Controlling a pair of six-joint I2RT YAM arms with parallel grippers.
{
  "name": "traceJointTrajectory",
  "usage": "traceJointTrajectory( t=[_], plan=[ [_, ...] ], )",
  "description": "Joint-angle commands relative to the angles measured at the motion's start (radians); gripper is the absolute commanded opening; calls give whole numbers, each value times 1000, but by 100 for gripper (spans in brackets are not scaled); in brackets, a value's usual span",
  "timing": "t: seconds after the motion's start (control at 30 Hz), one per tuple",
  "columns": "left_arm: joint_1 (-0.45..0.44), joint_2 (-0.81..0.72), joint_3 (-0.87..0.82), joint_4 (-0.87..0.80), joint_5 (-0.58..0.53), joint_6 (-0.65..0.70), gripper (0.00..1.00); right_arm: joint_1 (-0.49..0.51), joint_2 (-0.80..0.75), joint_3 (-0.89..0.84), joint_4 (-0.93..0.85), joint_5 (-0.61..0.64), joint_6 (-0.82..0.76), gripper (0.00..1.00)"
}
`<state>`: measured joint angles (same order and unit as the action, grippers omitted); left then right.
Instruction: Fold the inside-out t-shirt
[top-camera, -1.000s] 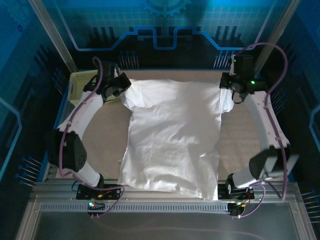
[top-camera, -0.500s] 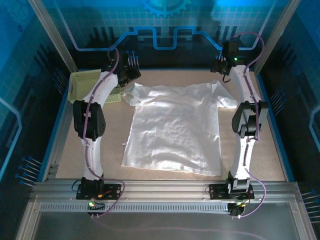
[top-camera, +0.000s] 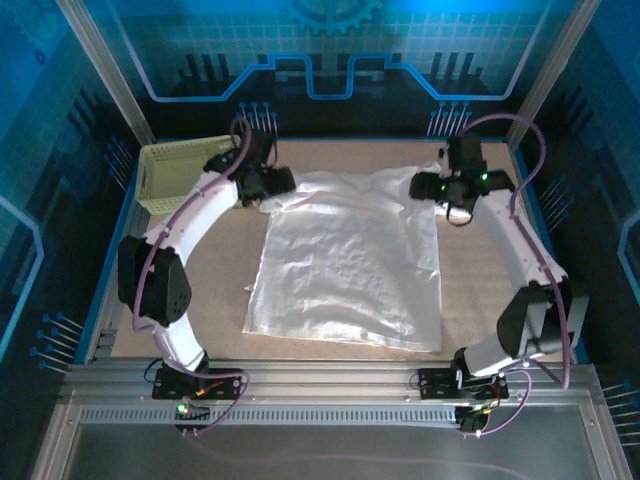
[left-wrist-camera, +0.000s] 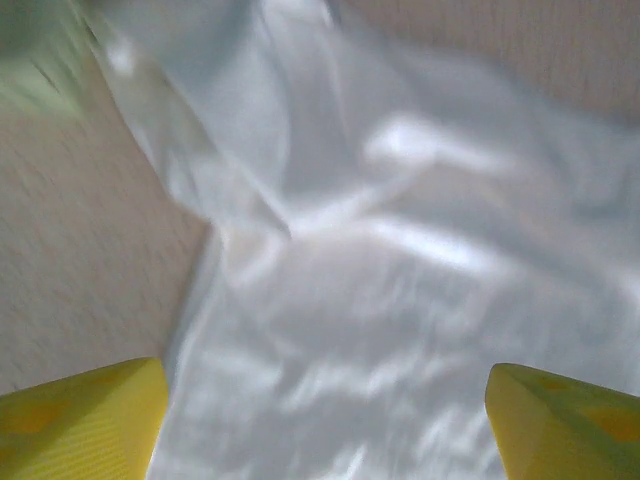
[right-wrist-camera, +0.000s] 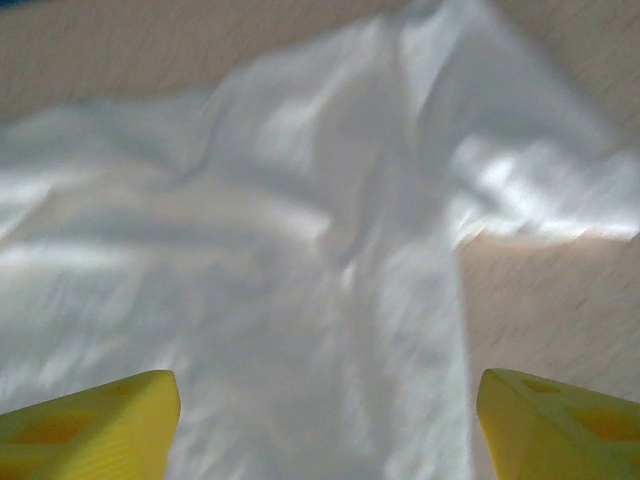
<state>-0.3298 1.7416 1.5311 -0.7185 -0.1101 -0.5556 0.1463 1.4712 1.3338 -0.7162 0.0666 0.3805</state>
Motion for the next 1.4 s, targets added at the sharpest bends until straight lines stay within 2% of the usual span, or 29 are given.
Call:
traceJointTrajectory(
  t=[0.0, 0.23, 0.4, 0.57, 0.77, 1.03, 1.1, 1.2, 1.37],
  plan=[
    [-31, -59, -175, 98, 87, -41, 83, 65, -49, -180, 34, -72, 79, 79],
    [-77, -52, -438, 240, 169, -89, 83, 98, -82, -483, 160, -130, 217, 79],
    [-80, -6, -509, 306, 199, -142, 83, 55, 13, -519, 210, -106, 253, 79],
    [-92, 46, -507, 345, 206, -177, 83, -52, 147, -461, 219, -111, 257, 78],
    [-132, 107, -470, 370, 212, -212, 84, -137, 281, -306, 212, -93, 232, 78],
    [-140, 213, -284, 313, 231, -198, 87, -212, 407, -81, 185, -93, 178, 78],
    [-145, 200, -238, 273, 213, -177, 88, -220, 375, -67, 172, -91, 179, 78],
    [-174, 136, -193, 174, 115, -113, 91, -211, 239, -109, 169, -110, 158, 79],
    [-288, 10, -204, -1, -73, 9, 96, -156, -37, -278, 120, -122, 119, 80]
  ],
)
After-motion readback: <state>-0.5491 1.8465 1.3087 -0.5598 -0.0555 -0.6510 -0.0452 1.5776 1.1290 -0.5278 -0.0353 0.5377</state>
